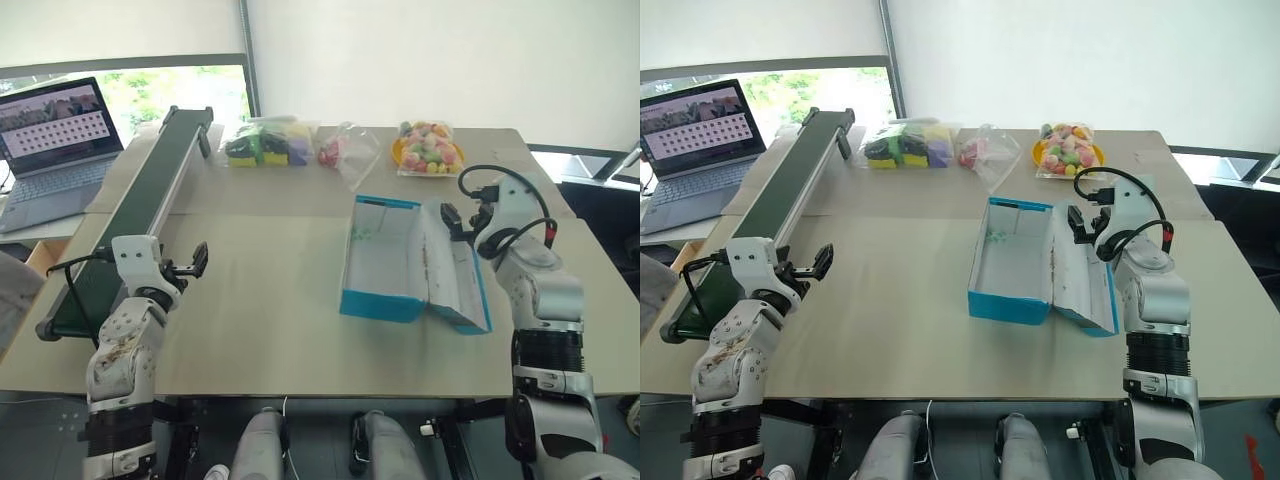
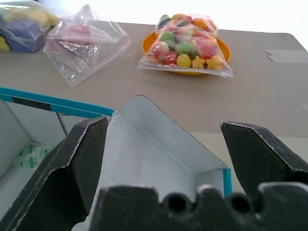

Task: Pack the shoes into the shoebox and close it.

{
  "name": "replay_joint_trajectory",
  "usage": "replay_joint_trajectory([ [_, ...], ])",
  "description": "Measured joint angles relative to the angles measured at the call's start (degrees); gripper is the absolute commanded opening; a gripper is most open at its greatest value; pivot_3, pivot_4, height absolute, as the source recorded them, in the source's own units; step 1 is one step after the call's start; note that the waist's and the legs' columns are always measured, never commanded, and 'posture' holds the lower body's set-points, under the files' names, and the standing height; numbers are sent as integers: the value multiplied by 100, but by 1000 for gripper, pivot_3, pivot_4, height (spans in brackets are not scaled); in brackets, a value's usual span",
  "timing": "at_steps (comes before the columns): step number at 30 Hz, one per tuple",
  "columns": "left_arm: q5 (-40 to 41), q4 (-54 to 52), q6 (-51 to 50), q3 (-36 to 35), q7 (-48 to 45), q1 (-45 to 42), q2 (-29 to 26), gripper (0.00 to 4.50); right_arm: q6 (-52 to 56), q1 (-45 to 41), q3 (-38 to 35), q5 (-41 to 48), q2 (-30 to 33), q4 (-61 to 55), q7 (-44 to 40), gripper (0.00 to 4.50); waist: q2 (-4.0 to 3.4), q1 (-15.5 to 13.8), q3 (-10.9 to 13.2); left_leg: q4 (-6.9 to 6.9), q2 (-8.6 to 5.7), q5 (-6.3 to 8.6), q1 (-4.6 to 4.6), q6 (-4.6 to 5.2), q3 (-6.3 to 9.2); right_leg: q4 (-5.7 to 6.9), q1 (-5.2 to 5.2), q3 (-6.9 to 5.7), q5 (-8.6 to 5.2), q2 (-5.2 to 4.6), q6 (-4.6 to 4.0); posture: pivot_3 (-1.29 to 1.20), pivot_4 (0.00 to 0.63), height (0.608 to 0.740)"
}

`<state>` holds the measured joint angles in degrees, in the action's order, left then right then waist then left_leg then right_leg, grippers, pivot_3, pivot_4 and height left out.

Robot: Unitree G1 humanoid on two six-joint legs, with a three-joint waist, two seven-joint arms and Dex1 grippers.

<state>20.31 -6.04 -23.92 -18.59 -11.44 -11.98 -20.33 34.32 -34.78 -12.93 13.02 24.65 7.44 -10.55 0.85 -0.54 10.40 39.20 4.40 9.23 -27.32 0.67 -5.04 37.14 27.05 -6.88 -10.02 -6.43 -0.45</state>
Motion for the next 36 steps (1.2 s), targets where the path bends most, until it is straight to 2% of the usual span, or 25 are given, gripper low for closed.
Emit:
replay_joint_trajectory([
  [3,12,-38,-41,-10,-33,55,-74,4500,15,-35,24,80,-126,-50,-102,4390,0,12,0,0,2,0,1,0,1,0,1,-1,0,2,0,0,150,681],
  [6,159,-120,-224,-261,-69,81,-229,4500,338,-215,315,785,-525,-604,-805,4390,-2,156,1,0,20,-5,1,8,2,6,11,1,1,14,0,0,150,681],
  [9,352,-308,-280,-667,-104,244,-473,4500,986,-907,600,1791,-749,-1316,-1556,4390,-4,195,2,-4,31,-9,2,16,8,10,16,-2,-1,26,-4,0,150,681],
  [13,527,-350,-411,-1206,-182,473,-790,4500,1372,-1606,1150,2311,-778,-1850,-2174,4390,0,105,0,-11,33,4,5,-7,14,4,9,-15,-10,30,-18,0,150,681],
  [18,594,-337,-487,-1400,-408,845,-1066,4500,1540,-1201,2500,2291,-724,-2327,-2851,4390,3,-22,-1,-10,25,8,2,-14,0,-8,14,-18,-28,-3,-49,0,150,681],
  [23,612,-327,-486,-1441,-487,920,-1119,4500,1198,-792,3411,1479,-724,-2219,-2804,4390,18,-33,-11,-11,25,9,1,-16,-9,-25,14,-21,-26,-7,-45,0,150,681],
  [27,626,-326,-485,-1491,-488,965,-1119,4500,926,-449,3542,1043,-816,-1985,-2668,4390,21,-22,-12,-19,27,9,0,-17,-17,-16,14,-20,-25,-5,-44,0,150,681],
  [36,493,-186,-482,-1537,-343,960,-1166,4500,644,-230,3459,760,-1113,-1654,-2558,4390,20,-7,-12,-22,36,8,3,-20,-18,-8,19,-20,-26,7,-46,0,150,681],
])
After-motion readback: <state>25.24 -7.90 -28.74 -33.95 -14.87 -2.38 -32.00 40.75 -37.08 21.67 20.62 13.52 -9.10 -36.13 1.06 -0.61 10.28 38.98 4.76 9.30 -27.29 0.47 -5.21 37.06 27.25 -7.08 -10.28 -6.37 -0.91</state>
